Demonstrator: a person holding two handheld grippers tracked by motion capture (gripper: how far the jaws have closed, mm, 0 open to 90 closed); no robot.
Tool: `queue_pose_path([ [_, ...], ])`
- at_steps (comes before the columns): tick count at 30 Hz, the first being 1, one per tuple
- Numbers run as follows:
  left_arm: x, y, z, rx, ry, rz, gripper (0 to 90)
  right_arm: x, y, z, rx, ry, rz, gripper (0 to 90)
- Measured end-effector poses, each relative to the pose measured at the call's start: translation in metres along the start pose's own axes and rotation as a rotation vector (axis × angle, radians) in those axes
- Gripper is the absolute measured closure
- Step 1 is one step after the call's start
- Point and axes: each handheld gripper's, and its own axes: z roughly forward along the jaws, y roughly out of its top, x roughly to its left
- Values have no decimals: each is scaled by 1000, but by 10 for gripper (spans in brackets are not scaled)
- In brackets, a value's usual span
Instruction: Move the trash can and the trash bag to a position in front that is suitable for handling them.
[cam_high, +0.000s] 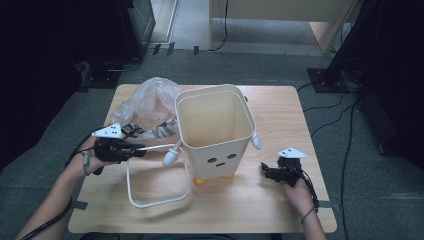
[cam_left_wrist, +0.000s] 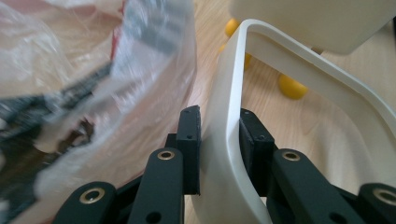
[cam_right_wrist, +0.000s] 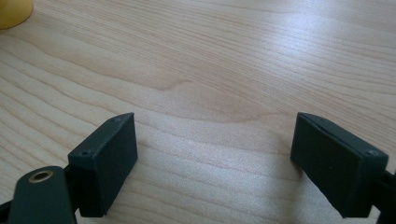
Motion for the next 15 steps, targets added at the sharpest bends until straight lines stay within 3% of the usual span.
queue_pose_path([
  [6, -1, -16, 17, -17, 7, -30, 736, 0, 0, 0, 0, 0, 0, 146],
  [15, 4, -40, 42, -16, 77, -14, 746, 0, 0, 0, 0, 1, -1, 146],
])
